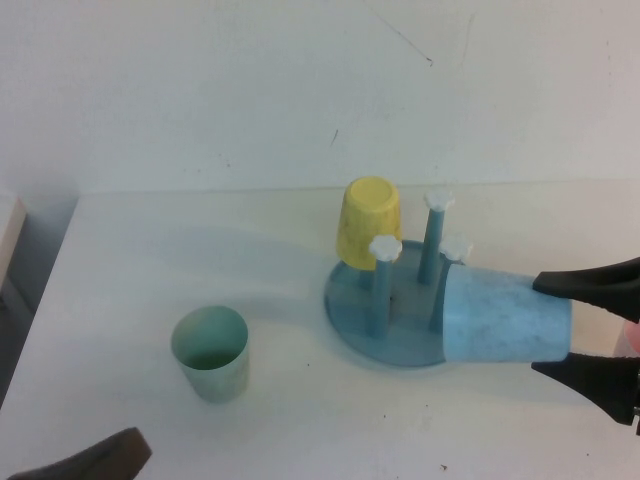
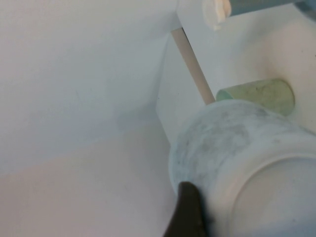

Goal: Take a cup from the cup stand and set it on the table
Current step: Hand over the cup

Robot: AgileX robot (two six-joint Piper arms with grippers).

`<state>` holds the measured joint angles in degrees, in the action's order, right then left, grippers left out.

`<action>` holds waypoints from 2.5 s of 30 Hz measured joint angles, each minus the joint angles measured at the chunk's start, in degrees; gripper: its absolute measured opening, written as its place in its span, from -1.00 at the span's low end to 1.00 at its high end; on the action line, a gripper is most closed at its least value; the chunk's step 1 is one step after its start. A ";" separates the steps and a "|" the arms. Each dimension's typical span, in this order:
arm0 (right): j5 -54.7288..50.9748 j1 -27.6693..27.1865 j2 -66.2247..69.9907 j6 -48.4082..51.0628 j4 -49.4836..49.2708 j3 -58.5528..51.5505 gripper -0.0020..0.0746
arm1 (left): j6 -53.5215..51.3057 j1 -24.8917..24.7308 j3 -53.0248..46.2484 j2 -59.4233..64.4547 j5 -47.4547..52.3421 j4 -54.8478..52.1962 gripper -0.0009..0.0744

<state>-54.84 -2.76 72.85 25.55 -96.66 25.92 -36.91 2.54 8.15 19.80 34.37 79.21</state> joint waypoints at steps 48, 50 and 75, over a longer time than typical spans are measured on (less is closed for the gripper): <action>-7.09 -0.11 0.00 3.37 -0.23 0.00 0.50 | -50.53 -31.76 49.18 73.11 26.25 16.93 0.41; -6.39 -0.13 0.00 3.37 -0.99 0.10 0.50 | -50.26 -33.05 50.41 73.45 23.22 16.82 0.37; -4.07 -0.70 0.00 22.99 -5.58 0.48 0.50 | -50.40 -38.18 53.06 73.78 13.63 16.59 -0.89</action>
<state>-58.92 -3.45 72.85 48.55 -102.23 26.40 -87.30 -35.65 61.21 93.58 48.00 95.80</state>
